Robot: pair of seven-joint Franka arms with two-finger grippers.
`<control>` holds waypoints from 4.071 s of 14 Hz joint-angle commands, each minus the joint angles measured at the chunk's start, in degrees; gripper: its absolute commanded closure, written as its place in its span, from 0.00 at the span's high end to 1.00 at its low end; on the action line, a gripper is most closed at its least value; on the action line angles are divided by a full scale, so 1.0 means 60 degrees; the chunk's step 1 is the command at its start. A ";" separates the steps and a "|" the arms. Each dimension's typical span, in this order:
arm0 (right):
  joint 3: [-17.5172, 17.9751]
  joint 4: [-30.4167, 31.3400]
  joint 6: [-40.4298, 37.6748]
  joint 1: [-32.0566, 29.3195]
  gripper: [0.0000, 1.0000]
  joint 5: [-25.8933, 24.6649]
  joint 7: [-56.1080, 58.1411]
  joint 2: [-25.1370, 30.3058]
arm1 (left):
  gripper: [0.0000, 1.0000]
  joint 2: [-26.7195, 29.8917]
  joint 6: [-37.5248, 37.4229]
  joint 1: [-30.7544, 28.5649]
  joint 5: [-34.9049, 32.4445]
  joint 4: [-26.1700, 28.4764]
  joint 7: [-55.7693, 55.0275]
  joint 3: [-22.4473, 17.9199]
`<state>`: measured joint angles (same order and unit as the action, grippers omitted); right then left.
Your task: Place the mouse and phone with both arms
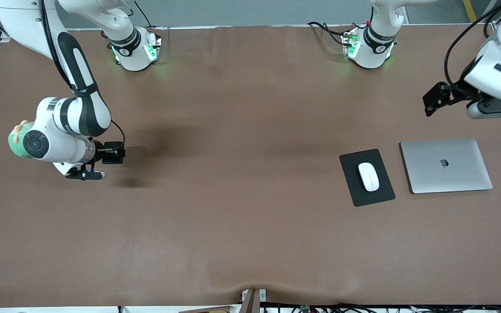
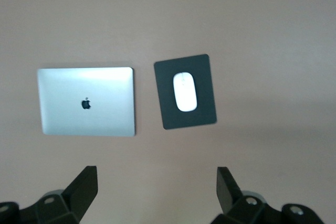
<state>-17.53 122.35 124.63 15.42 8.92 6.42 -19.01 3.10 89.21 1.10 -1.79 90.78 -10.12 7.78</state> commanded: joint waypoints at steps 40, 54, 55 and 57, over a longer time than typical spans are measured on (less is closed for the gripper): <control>-0.1427 -0.3821 -0.4463 -0.0608 1.00 0.0081 0.3061 -0.0626 | 1.00 0.0509 -0.0338 0.0475 0.0284 0.0324 0.0164 -0.0858; -0.1458 -0.6738 -0.7821 -0.0271 1.00 -0.0402 0.3164 0.0751 | 1.00 0.0495 -0.0338 0.0475 0.0284 0.0324 0.0223 -0.0858; -0.1386 -0.7001 -0.7968 -0.0373 1.00 -0.0475 0.3091 0.0737 | 1.00 0.0495 -0.0338 0.0475 0.0284 0.0324 0.0237 -0.0858; -0.1182 -0.7426 -0.8392 -0.0767 1.00 -0.0417 0.3076 0.0737 | 1.00 0.0495 -0.0338 0.0475 0.0284 0.0324 0.0252 -0.0858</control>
<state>-26.58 80.85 77.13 13.52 7.26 24.88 -14.50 5.85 87.49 4.18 0.21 93.18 -9.43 2.62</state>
